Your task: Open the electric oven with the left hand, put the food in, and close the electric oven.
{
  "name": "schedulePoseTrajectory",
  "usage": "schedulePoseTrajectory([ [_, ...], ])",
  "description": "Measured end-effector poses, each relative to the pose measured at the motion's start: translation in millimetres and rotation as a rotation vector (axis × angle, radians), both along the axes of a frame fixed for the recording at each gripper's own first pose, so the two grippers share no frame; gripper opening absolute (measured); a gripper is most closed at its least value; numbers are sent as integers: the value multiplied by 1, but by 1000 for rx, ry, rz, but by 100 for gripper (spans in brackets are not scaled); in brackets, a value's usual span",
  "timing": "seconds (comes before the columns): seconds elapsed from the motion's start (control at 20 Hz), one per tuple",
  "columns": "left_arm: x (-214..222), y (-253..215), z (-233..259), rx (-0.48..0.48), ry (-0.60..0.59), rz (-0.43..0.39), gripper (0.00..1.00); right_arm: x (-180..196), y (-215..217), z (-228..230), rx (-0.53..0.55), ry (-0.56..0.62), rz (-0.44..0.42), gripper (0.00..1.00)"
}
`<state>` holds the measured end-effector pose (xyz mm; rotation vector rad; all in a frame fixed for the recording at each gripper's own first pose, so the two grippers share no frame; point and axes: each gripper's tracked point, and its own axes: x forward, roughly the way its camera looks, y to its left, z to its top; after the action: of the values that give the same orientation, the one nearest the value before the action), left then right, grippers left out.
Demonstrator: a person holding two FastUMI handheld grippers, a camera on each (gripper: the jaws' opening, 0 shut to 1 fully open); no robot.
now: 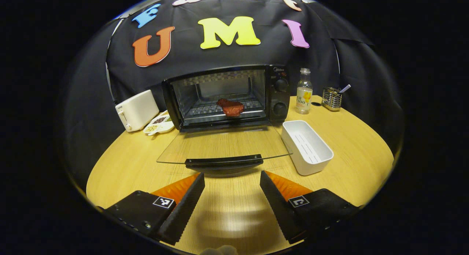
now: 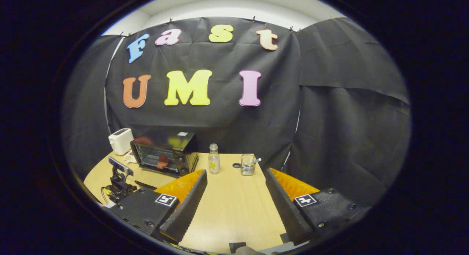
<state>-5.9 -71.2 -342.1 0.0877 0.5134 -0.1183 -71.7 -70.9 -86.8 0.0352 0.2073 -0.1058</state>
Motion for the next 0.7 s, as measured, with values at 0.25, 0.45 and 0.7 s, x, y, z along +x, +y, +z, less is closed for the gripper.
schedulePoseTrajectory([
  [0.25,17,6,-26,-4,42,-14,97,-3,5,-9,-15,44,-51,100],
  [0.45,26,8,-34,12,45,-25,97,-3,12,-14,-16,63,-55,100],
  [0.7,30,14,-30,17,35,-10,97,5,25,-13,-6,68,-51,100],
])
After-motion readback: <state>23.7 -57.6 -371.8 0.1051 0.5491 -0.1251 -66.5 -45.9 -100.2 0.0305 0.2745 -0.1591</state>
